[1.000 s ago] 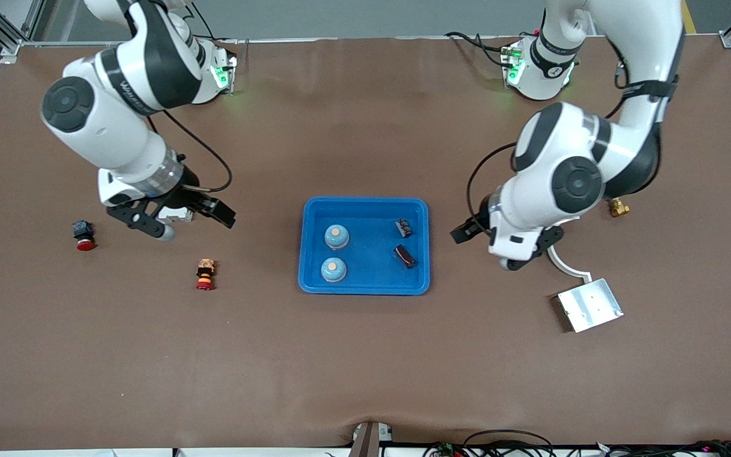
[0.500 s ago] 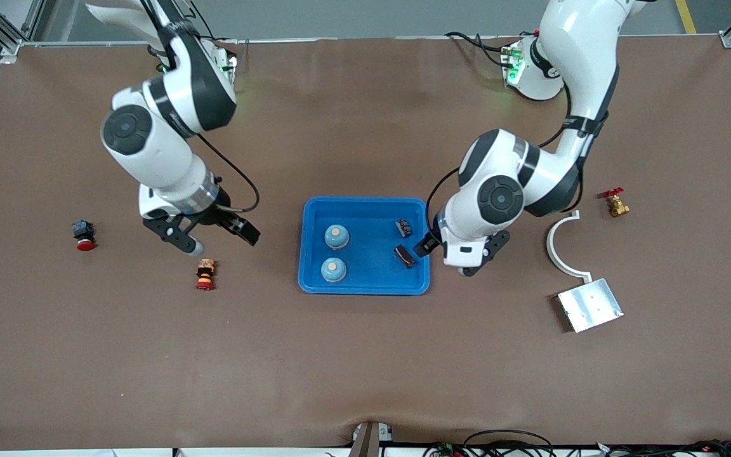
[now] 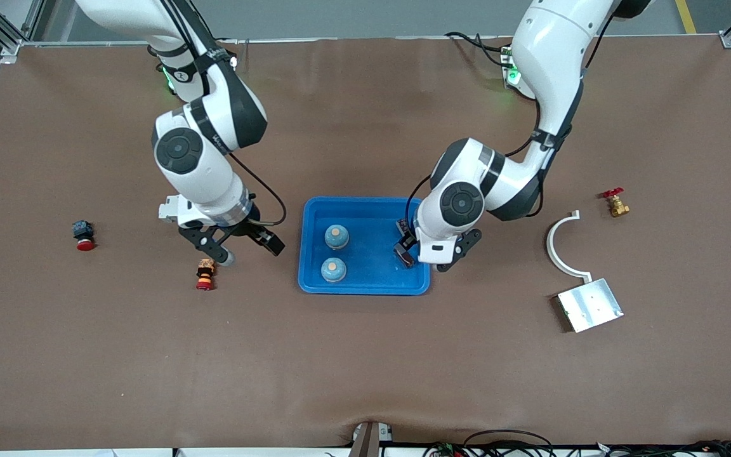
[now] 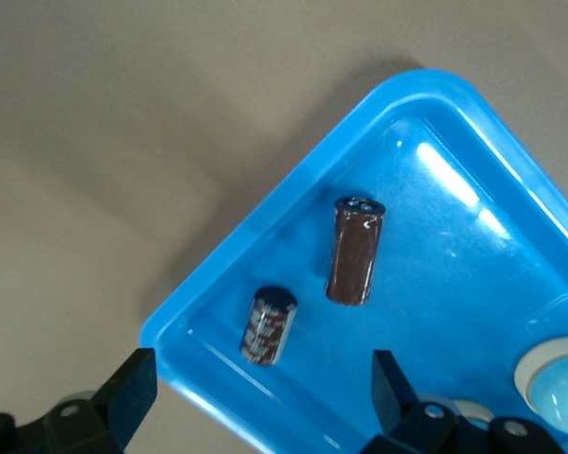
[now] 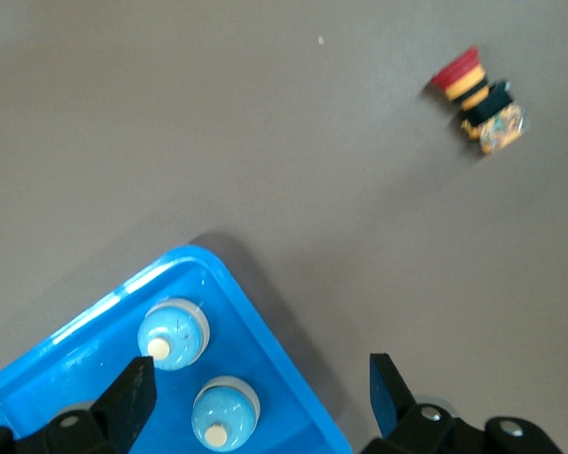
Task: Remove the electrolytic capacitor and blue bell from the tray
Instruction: 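Grasp a blue bell with the right gripper while the left grasps a capacitor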
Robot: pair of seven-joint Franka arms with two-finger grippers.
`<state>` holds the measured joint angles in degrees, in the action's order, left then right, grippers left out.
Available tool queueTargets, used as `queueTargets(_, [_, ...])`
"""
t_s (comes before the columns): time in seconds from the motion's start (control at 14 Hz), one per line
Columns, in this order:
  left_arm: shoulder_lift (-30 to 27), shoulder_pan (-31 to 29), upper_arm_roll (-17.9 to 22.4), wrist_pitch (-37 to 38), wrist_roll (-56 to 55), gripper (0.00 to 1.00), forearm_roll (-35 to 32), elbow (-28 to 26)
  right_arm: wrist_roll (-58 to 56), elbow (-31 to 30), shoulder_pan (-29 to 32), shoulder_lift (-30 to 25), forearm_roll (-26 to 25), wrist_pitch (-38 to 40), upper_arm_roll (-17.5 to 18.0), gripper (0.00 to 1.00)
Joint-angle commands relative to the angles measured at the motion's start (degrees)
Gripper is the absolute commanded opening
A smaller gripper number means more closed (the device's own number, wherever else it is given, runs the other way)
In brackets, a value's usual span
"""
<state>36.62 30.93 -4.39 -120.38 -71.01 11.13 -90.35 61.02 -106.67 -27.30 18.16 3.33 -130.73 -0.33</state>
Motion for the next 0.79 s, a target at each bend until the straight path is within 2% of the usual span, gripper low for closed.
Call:
queueTargets(0.0, [3.4,0.7,0.7,-3.4,-0.7,1.0,0.4,1.9,5.4,1.5,-3.2,2.9,-0.5,-1.8,-0.5,1.0])
queueTargets(0.29, [4.5,2.5,0.7,-4.0,-0.8,1.0,0.5,2.2,10.4,1.6,-6.3,6.5,-0.9,-5.4,-0.5,1.0])
queueTargets(0.71, [6.6,3.8,0.8,-5.4,-0.9,1.0,0.6,2.0,16.1,5.8,-9.9,13.2,-1.0,-5.5,-0.6,1.0])
